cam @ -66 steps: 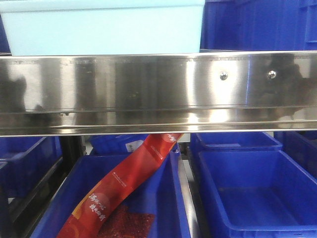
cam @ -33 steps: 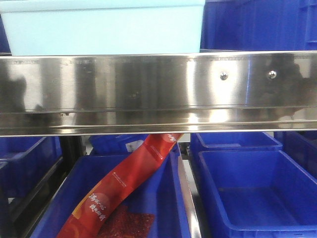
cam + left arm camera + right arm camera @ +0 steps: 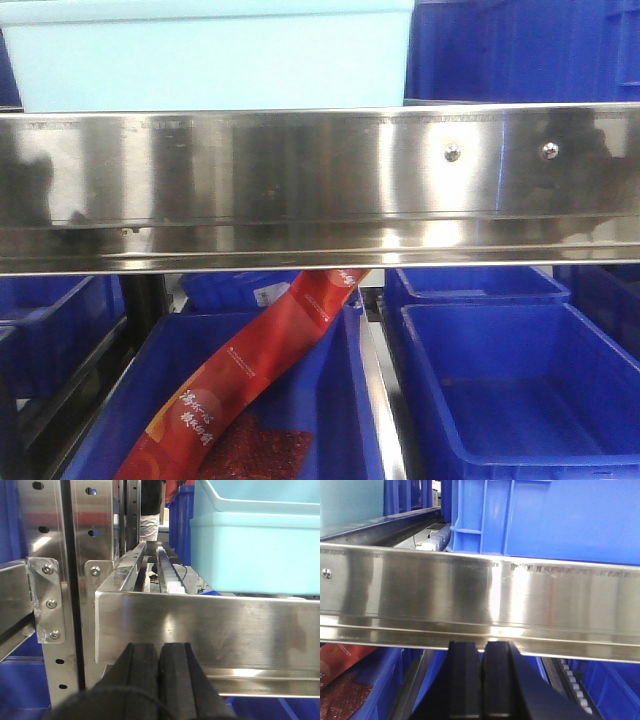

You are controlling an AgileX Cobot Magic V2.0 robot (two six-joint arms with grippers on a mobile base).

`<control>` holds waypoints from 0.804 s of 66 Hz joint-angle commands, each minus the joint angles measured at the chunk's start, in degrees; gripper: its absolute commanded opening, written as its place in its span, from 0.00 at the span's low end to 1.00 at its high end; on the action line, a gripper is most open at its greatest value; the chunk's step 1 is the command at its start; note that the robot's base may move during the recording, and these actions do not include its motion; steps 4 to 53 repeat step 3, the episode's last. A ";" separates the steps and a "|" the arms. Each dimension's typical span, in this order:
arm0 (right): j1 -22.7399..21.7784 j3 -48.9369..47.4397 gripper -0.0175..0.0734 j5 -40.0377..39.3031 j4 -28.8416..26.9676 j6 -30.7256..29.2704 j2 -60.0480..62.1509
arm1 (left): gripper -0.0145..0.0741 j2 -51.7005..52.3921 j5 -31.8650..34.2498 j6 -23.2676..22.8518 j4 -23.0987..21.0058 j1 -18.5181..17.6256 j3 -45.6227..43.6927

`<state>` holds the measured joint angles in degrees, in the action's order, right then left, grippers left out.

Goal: Move two blue bins to right shelf middle

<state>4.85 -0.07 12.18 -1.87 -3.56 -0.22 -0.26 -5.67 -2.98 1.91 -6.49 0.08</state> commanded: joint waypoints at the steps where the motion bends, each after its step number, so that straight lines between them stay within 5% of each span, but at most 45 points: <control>1: -0.23 0.07 0.01 -1.10 -0.13 -0.46 0.22 | 0.04 0.26 1.08 0.20 0.05 -0.13 -0.08; 53: -0.23 0.07 0.01 -1.10 -0.13 -0.46 0.22 | 0.04 0.26 1.08 0.20 0.05 -0.13 -0.08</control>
